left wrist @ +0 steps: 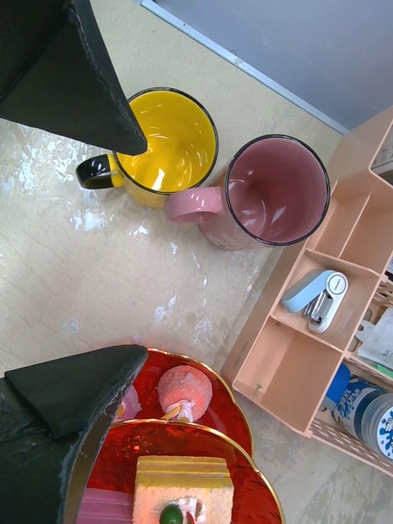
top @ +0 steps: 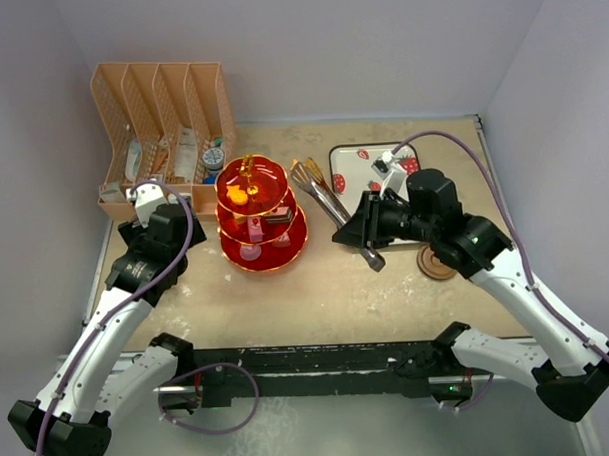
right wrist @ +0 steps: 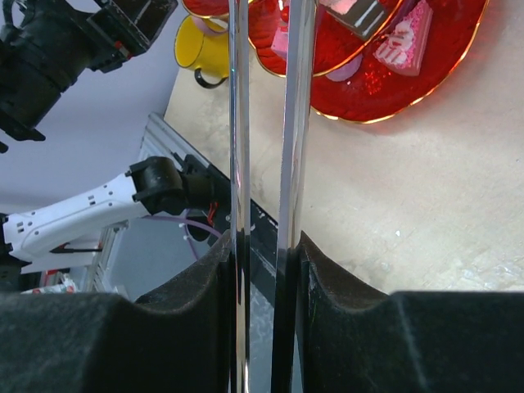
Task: Serve the afternoon tea
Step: Place the desert on the desert table.
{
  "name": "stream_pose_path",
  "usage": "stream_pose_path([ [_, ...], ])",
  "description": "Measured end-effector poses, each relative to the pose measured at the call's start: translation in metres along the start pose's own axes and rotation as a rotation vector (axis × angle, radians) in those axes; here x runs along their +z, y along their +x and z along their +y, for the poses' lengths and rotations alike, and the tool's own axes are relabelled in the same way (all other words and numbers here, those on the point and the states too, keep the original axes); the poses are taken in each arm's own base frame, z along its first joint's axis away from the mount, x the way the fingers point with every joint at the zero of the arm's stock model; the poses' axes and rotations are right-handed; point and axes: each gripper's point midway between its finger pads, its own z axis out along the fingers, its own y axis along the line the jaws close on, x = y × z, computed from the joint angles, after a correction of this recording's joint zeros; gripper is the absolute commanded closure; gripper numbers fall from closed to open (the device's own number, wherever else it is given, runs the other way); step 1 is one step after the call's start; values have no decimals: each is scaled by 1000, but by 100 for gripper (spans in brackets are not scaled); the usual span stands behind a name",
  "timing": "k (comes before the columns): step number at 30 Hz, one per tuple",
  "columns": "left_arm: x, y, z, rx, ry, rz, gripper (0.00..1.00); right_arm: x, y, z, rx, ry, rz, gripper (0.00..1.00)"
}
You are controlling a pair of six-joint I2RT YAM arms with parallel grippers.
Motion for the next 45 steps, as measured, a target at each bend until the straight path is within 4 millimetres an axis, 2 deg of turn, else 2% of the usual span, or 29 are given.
stream_pose_path([
  [4, 0, 0, 0, 0, 0, -1, 4, 6, 5, 4, 3, -4, 27, 78],
  [14, 0, 0, 0, 0, 0, -1, 4, 9, 6, 31, -26, -60, 38, 77],
  [19, 0, 0, 0, 0, 0, -1, 4, 18, 9, 40, -44, -70, 55, 77],
  [35, 0, 0, 0, 0, 0, -1, 4, 61, 16, 10, -32, 72, 97, 75],
  [45, 0, 0, 0, 0, 0, -1, 4, 80, 14, 6, -49, 89, 117, 70],
])
